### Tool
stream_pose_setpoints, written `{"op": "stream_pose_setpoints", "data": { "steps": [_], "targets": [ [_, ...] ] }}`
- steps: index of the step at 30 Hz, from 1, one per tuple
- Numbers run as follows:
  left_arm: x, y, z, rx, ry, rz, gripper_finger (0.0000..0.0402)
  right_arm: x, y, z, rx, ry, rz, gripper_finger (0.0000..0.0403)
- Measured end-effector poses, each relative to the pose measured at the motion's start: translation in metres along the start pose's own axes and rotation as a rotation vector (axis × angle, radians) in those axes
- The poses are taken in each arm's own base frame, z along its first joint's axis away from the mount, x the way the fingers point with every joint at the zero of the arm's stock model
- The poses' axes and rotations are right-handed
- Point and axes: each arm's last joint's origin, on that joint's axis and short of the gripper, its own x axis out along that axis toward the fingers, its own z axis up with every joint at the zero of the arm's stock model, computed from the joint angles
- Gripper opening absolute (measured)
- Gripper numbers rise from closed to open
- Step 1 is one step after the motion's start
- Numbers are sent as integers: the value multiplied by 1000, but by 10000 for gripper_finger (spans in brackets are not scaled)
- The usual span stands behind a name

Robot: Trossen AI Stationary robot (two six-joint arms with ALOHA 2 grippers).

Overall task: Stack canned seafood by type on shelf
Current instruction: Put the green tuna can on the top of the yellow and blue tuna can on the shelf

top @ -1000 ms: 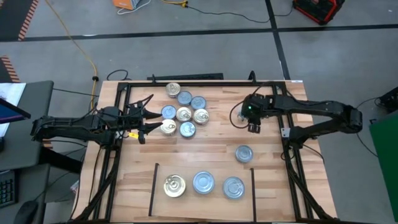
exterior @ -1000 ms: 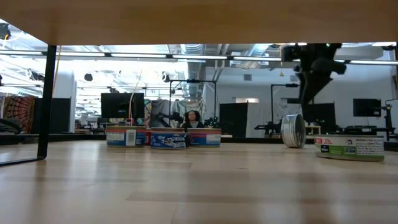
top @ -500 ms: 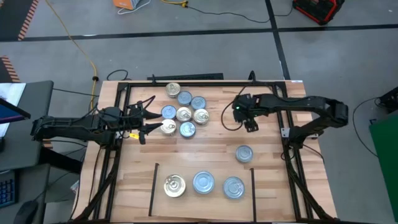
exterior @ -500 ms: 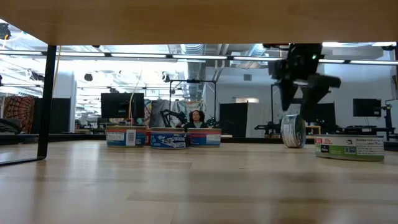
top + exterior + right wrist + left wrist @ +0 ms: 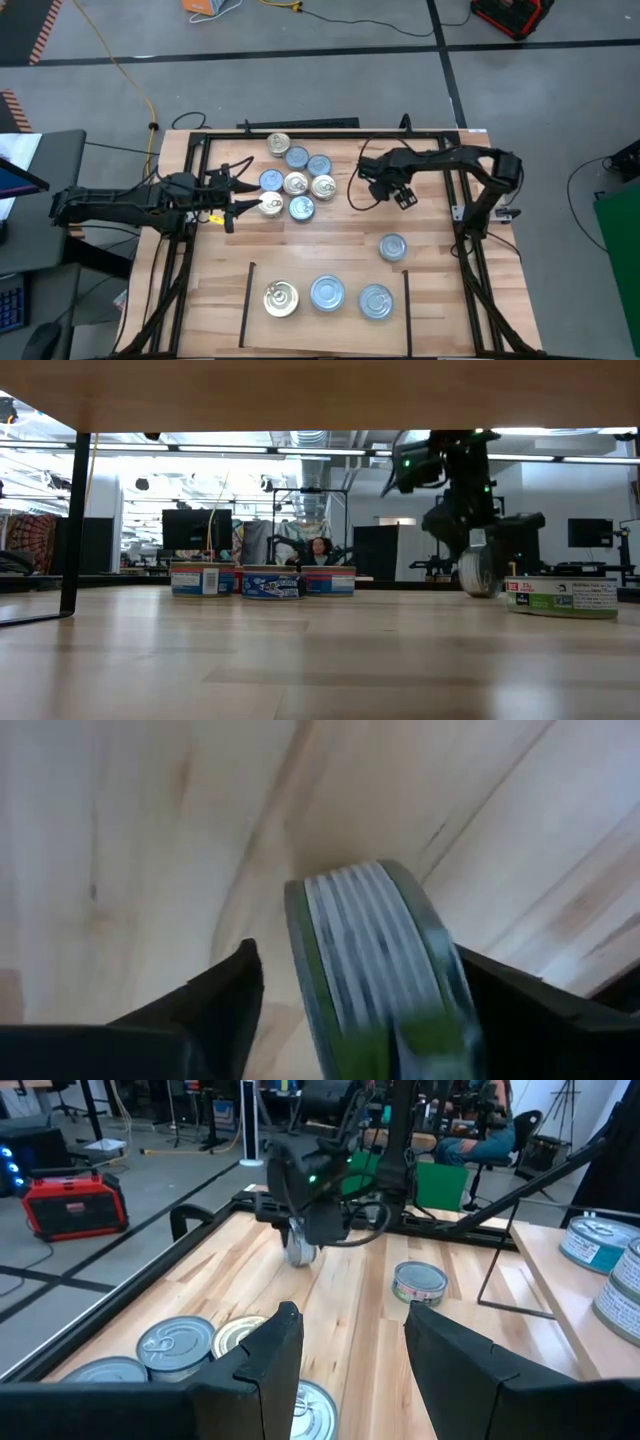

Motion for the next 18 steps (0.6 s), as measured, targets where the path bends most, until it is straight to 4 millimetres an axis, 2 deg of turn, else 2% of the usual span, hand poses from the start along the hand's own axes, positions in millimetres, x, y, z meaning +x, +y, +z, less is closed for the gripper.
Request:
{"op": "stream_pose_setpoints", "data": {
  "steps": [4, 9, 13, 18],
  "targets": [
    [0, 0, -1, 1, 5, -7, 168, 2, -3, 0, -10, 57, -14, 260],
    [0, 0, -1, -1, 7, -8, 168, -6, -6, -3, 7, 46, -12, 160],
    [0, 0, -1, -12, 7, -12, 168, -23, -8, -6, 71, 6, 11, 158],
    [0, 0, 0, -33, -4, -15, 168, -51, -13, -15, 239, -152, 152, 158]
  ]
}}
